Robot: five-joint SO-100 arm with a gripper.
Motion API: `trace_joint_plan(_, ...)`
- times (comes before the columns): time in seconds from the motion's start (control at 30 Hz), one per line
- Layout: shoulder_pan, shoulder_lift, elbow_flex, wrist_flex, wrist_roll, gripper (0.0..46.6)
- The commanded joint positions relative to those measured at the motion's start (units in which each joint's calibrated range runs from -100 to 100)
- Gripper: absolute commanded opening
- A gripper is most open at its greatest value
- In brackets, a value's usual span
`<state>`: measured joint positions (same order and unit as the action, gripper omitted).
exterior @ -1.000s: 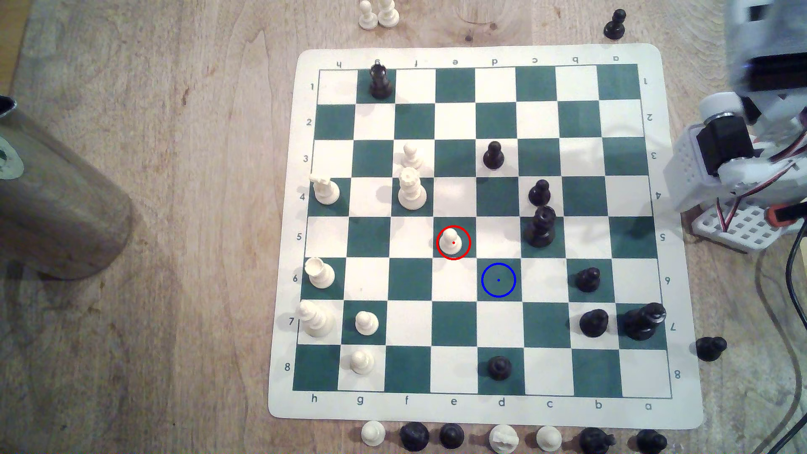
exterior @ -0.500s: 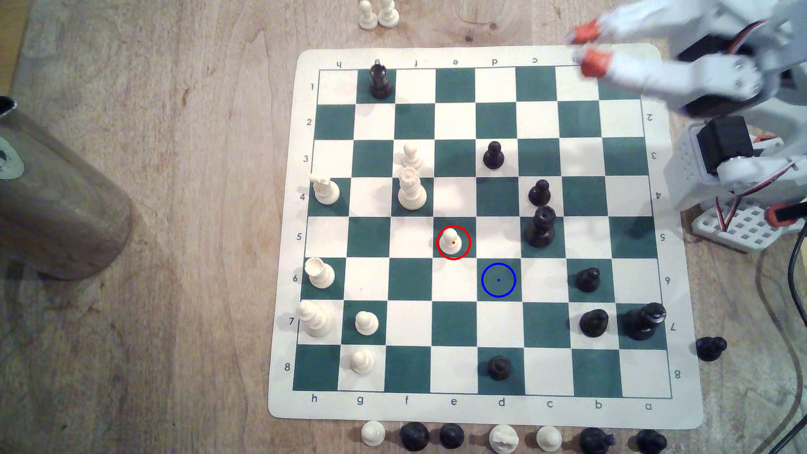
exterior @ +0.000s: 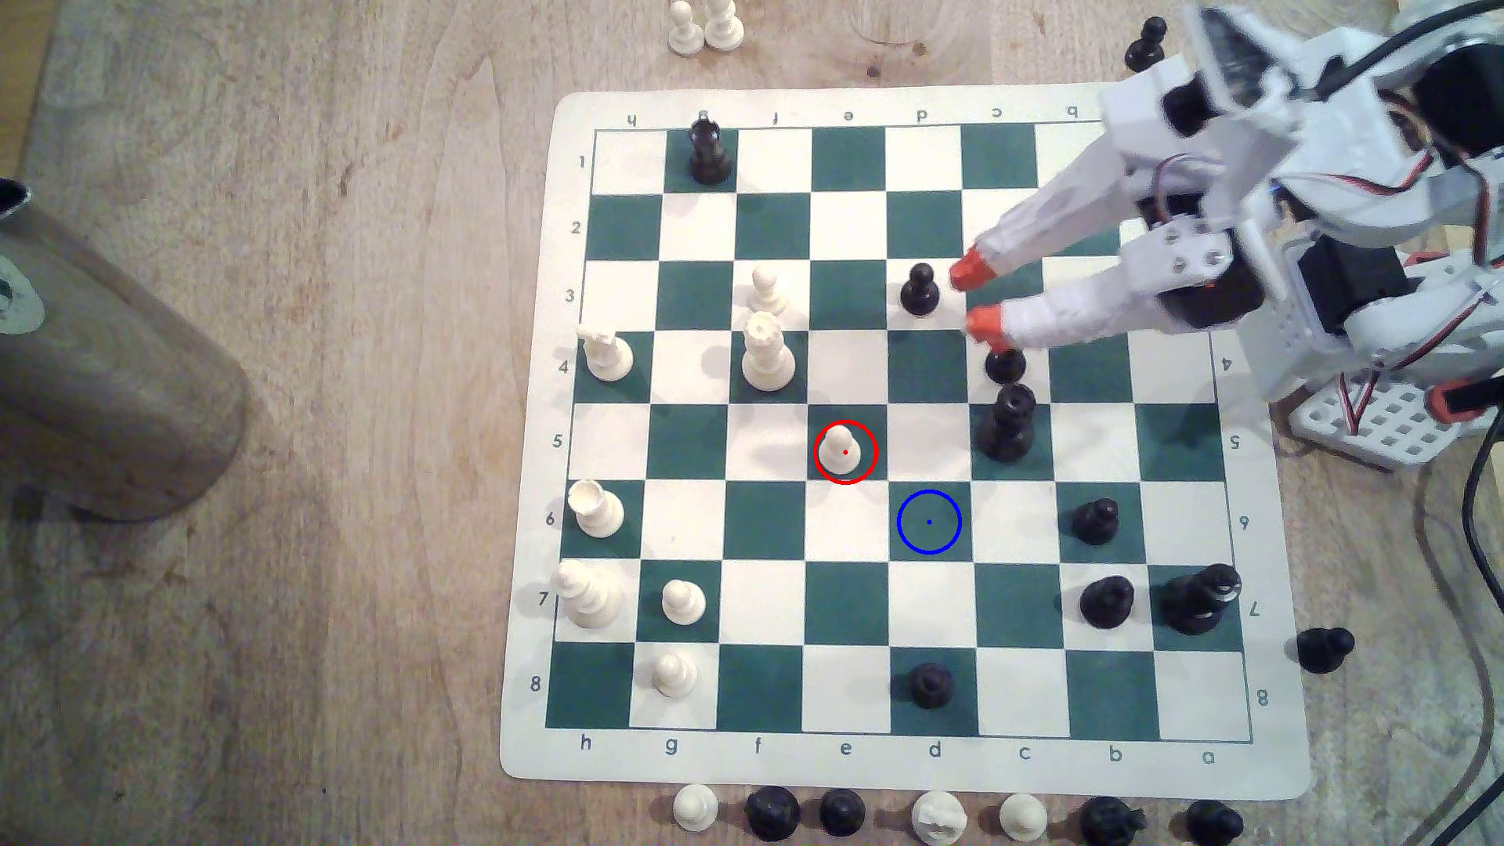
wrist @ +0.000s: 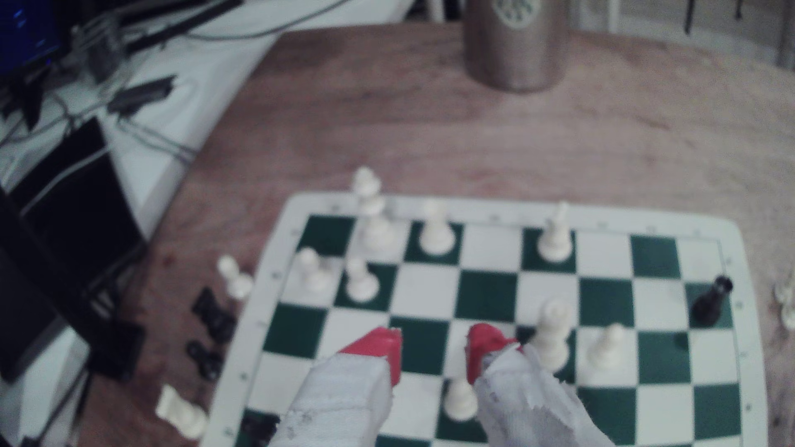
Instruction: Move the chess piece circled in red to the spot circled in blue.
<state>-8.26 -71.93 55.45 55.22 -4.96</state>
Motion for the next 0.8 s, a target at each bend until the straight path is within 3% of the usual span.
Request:
trace_joint_plan(0.0, 0.71, 11.57, -11.84, 0.15, -2.44, 9.6)
trace_joint_plan(0.17, 0.79, 25.24, -21.81, 4.4, -6.84, 10.4)
trace_joint_plan(0.33, 1.42, 37.13, -28.88, 5.47, -9.52, 11.5)
trace_joint_plan(0.53, 2.2, 44.6, -30.6, 6.45, -10.06, 12.8)
trace_joint_plan(0.77, 3.92, 50.96, -28.97, 3.67, -10.7, 19.7)
